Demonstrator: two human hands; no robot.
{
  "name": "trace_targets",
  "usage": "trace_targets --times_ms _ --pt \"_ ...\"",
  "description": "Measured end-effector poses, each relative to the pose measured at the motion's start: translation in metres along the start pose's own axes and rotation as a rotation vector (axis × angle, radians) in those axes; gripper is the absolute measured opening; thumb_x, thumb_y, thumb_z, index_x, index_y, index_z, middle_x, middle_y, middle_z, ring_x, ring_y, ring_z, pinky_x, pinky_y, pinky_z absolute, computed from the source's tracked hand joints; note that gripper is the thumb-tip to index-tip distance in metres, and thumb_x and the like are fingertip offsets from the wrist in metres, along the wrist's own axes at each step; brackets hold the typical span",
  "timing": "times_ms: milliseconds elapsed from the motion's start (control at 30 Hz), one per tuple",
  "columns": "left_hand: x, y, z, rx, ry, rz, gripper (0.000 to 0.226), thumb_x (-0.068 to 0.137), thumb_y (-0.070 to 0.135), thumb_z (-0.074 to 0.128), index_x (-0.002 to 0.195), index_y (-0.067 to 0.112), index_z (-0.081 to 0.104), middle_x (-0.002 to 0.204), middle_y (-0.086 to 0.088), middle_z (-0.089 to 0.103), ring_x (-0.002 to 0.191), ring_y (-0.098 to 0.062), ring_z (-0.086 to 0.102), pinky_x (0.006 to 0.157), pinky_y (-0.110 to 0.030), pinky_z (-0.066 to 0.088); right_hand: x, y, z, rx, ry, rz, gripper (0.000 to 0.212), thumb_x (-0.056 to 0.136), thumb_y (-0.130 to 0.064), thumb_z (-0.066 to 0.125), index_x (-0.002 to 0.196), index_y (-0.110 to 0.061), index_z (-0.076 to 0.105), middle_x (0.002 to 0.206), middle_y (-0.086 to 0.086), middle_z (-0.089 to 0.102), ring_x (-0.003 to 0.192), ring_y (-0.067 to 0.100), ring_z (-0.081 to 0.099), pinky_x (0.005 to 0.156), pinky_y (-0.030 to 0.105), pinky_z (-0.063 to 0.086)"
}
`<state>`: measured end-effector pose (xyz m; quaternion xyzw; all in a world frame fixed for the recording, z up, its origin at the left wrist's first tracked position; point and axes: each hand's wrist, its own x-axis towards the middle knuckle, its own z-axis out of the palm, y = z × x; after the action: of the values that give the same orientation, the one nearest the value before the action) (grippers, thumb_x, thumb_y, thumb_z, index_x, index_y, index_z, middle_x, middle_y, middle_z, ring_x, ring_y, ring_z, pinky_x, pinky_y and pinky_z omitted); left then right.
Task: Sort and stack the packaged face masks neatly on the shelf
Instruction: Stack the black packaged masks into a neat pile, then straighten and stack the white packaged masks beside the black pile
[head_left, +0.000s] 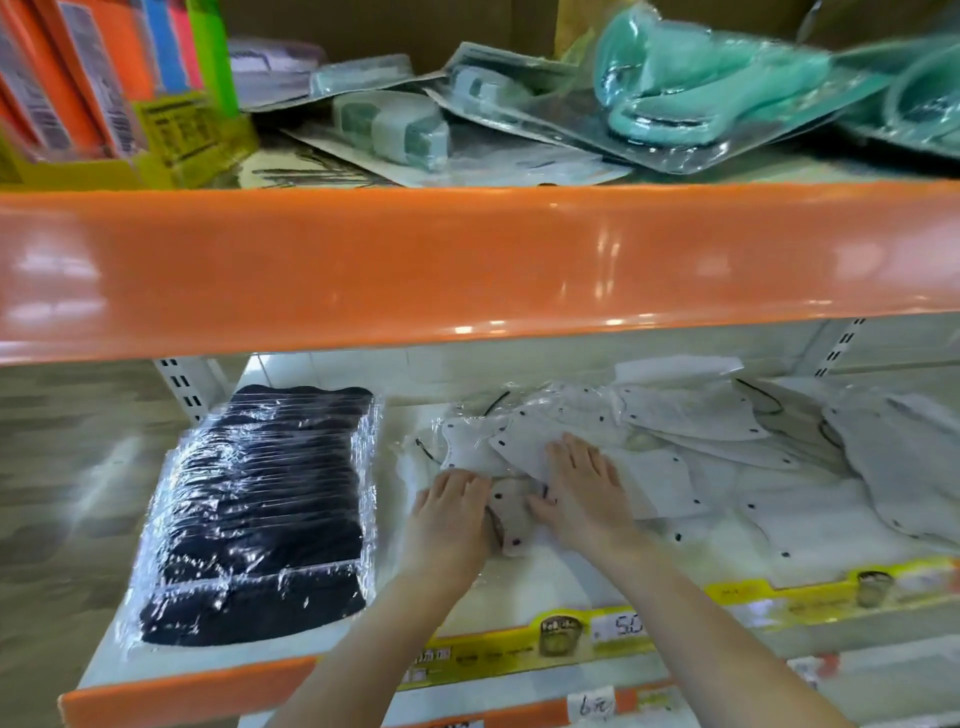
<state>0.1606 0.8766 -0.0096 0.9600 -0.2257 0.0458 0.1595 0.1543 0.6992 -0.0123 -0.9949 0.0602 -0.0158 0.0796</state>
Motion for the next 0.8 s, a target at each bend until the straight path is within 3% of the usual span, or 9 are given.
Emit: trace_targets --times_ms 167,433,533,633,800 --pt "0.024 0.023 0.014 0.055 0.000 -0.044 0.042 0.090 0.014 0.041 0.131 0.021 0.040 0.143 0.006 0.035 0.137 -0.016 0.022 0.105 -0.026 0.023 0.011 0.023 0.006 0.067 0.044 0.014 0.069 0.082 -0.064 0.051 0.135 -0.022 0.034 0.145 -0.002 0.031 0.136 0.019 0.025 0.110 0.033 0.021" --pt "0.047 0.046 0.016 -0.005 0.030 -0.078 0.045 0.096 0.014 0.037 0.140 0.018 0.033 0.148 0.001 0.031 0.139 -0.018 0.023 0.106 -0.029 0.024 0.008 0.033 0.000 -0.001 0.140 -0.017 0.032 0.096 -0.035 0.042 0.123 -0.019 0.047 0.125 -0.003 0.051 0.118 0.019 0.047 0.091 0.032 0.034" --pt "0.048 0.053 0.012 -0.189 0.101 -0.113 0.043 0.098 0.019 0.039 0.140 0.015 0.032 0.143 -0.002 0.034 0.131 -0.022 0.036 0.097 -0.033 0.035 0.007 0.044 -0.008 0.139 0.196 0.019 0.017 0.098 -0.029 0.042 0.096 -0.016 0.052 0.103 0.005 0.062 0.100 0.029 0.058 0.070 0.033 0.033" --pt "0.051 0.058 0.010 -0.317 0.225 -0.125 0.039 0.099 0.024 0.039 0.135 0.012 0.035 0.133 -0.005 0.042 0.116 -0.025 0.049 0.086 -0.037 0.044 0.010 0.061 -0.015 0.445 0.173 0.113 0.033 0.098 -0.030 0.045 0.068 -0.020 0.035 0.069 0.008 0.054 0.074 0.035 0.054 0.058 0.034 0.026" --pt "0.064 0.062 0.030 -0.318 0.050 -0.197 0.041 0.100 0.034 0.027 0.128 0.009 0.044 0.131 -0.005 0.045 0.114 -0.024 0.051 0.081 -0.027 0.038 0.009 0.077 -0.026 0.651 0.139 0.158 0.043 0.098 -0.035 0.048 0.062 -0.017 0.032 0.056 0.000 0.036 0.054 0.016 0.037 0.055 0.037 0.022"
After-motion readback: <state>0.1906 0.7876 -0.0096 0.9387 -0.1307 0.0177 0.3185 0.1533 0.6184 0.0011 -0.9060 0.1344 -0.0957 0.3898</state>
